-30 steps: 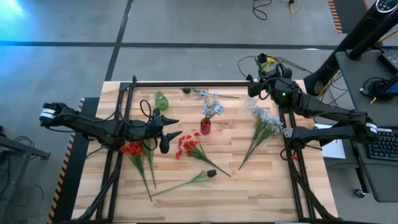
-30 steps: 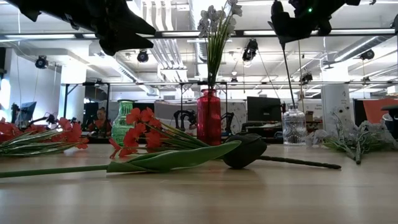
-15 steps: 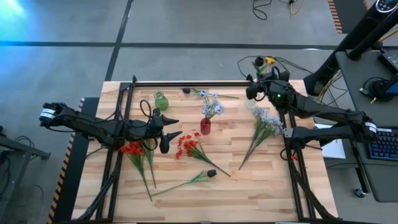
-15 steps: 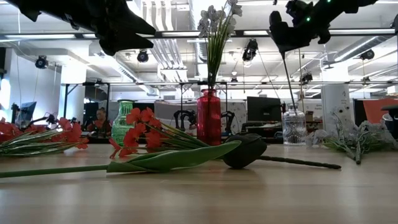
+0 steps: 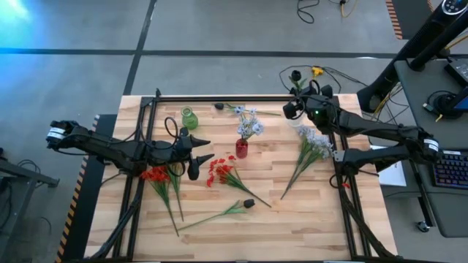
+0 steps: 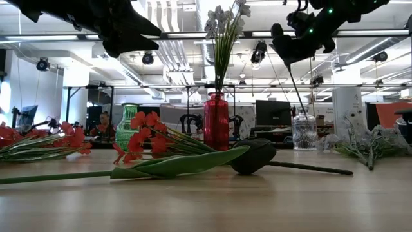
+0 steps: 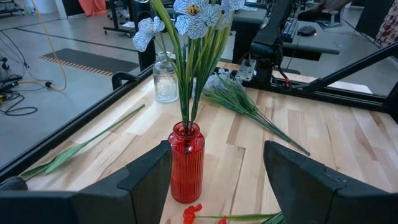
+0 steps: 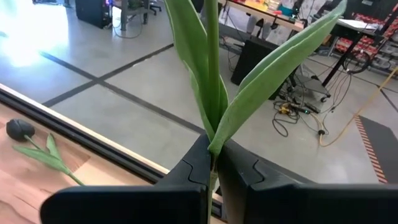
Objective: Sort flowers into vase by color
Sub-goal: Put the bottom right black flower into the transparent vase
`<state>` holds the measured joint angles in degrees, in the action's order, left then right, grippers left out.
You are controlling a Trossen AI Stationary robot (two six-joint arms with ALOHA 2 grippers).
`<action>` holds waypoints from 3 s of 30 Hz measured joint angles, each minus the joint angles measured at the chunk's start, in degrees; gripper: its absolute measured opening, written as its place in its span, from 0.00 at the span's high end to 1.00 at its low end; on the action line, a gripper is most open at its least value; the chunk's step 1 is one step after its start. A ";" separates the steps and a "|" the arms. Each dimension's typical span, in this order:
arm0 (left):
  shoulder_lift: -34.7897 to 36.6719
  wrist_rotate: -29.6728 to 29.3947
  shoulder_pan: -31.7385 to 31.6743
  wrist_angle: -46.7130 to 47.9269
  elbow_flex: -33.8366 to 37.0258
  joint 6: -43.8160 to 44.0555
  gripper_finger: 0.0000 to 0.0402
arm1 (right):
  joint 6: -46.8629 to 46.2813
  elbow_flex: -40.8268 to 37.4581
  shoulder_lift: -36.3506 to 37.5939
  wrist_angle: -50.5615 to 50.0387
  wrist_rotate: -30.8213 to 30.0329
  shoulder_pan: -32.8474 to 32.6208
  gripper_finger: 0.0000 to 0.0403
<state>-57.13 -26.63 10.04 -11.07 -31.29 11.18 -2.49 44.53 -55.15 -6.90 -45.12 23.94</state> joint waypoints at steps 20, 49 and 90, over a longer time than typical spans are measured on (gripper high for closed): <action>0.01 0.00 0.01 0.02 0.00 0.00 0.41 | 0.17 0.00 -2.42 -0.32 0.02 0.00 0.97; -0.01 0.02 -0.01 0.04 0.00 0.00 0.41 | -1.37 0.00 -4.26 -0.28 -0.04 0.09 0.97; -0.01 0.02 0.00 0.57 0.00 -0.17 0.41 | -10.23 4.00 0.71 -16.85 -0.91 -0.04 0.52</action>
<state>-57.14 -26.61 10.04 -10.50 -31.29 11.00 -12.72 48.53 -54.44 -23.75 -46.03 23.90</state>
